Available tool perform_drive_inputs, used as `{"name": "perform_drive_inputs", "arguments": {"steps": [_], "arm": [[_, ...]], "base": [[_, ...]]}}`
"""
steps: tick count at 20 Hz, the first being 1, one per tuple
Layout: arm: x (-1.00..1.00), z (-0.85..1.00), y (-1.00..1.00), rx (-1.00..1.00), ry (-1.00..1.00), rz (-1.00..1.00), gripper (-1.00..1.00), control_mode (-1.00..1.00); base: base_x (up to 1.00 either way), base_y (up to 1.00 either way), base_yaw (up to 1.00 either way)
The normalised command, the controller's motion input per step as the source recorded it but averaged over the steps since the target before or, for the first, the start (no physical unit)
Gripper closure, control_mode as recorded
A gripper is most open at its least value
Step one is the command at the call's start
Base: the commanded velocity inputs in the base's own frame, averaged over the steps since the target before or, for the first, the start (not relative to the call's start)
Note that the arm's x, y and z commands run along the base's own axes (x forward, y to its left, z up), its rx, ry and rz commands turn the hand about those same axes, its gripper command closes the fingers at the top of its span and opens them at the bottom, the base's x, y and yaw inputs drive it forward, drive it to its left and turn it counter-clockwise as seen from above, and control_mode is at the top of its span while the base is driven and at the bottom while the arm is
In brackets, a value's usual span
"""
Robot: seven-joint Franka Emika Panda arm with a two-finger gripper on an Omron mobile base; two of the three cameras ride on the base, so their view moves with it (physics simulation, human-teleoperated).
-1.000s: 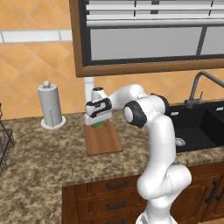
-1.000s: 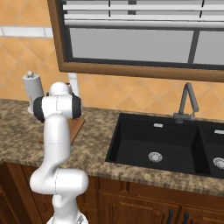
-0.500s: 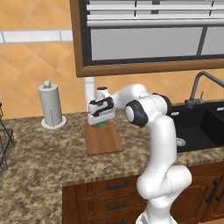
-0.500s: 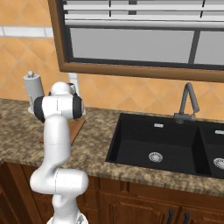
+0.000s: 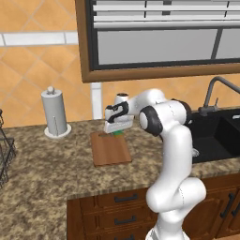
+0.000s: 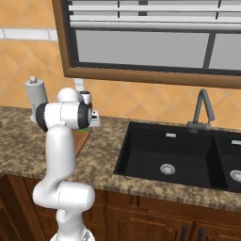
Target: Pick up the sponge from the counter and clean the cutting board by briefly scrubbing or pressing down on the cutting board. Once finished, release the sponge.
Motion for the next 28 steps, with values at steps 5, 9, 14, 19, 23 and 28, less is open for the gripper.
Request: {"name": "perform_drive_inputs", "arguments": {"steps": [5, 9, 14, 19, 23, 28], "arm": [[-0.36, -0.18, -0.40, 0.00, -0.01, 0.01, 1.00, -1.00], [-0.72, -0.04, 0.06, -0.09, -0.13, 0.07, 1.00, -1.00], [-0.87, 0.00, 0.24, -0.12, -0.17, 0.05, 1.00, -1.00], [-0.59, -0.14, 0.09, -0.04, -0.09, 0.03, 1.00, -1.00], [0.00, -0.03, 0.25, 0.00, 0.00, 0.06, 1.00, -1.00], [0.07, 0.01, 0.28, 0.01, 0.07, 0.22, 1.00, -1.00]], "base": [[0.00, 0.00, 0.00], [0.00, 0.00, 0.00], [0.00, 0.00, 0.00], [0.00, 0.00, 0.00], [0.00, 0.00, 0.00], [0.00, 0.00, 0.00]]}}
